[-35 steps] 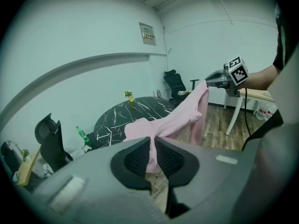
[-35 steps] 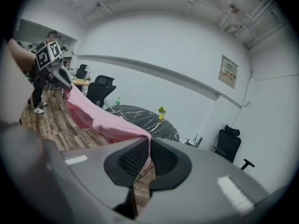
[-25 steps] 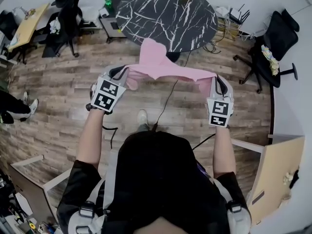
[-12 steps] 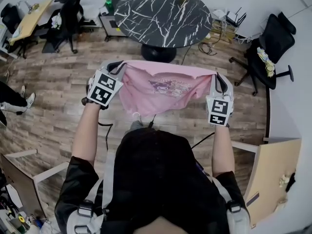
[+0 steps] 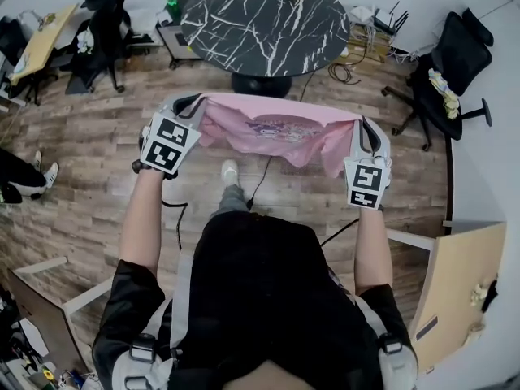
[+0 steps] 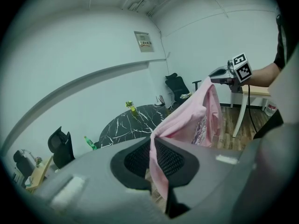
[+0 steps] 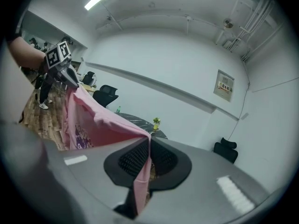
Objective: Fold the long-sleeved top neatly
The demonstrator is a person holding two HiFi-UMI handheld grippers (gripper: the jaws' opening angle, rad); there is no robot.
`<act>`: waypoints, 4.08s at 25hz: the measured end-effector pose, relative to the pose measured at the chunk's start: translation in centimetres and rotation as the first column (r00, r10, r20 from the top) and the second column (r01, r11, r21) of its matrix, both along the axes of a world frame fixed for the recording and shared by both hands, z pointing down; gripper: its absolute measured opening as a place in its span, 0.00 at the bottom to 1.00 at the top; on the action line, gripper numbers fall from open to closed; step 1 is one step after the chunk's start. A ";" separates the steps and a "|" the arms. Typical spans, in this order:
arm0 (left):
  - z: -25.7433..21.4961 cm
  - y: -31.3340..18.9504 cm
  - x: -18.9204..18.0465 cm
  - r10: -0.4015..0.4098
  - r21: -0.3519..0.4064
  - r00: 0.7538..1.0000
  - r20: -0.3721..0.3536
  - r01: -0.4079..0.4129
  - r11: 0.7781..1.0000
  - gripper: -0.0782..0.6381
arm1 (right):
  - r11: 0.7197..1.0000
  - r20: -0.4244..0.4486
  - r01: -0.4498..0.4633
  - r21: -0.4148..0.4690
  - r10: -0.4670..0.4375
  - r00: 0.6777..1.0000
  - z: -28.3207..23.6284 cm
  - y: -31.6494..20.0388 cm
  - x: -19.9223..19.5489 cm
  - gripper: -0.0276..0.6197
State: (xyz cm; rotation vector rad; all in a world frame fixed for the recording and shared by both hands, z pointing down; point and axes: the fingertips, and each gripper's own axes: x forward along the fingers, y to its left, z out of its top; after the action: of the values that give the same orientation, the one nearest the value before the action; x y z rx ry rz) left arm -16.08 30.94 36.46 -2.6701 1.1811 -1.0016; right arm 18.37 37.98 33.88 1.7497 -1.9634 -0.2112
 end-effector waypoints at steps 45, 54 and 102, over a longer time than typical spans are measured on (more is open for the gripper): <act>4.2 -45.7 -1.0 0.014 -0.070 1.000 0.021 -0.012 0.997 0.15 | 0.992 -0.055 -0.086 -0.093 0.081 0.995 4.1 -46.2 -1.0 0.07; 7.4 -54.5 0.8 -0.025 -0.125 0.998 0.058 0.032 0.992 0.15 | 0.986 -0.070 -0.055 -0.156 0.044 0.997 7.7 -56.0 1.0 0.07; 27.2 -74.2 4.1 -0.115 -0.297 0.964 0.240 0.186 0.937 0.15 | 0.892 -0.214 -0.045 -0.451 -0.059 0.975 29.9 -76.9 5.0 0.07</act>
State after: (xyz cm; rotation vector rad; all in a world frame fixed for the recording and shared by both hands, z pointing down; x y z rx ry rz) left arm -11.96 -43.25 63.68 -2.6269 1.2904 -1.5920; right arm 23.40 -38.93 63.81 1.3505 -1.6883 0.0498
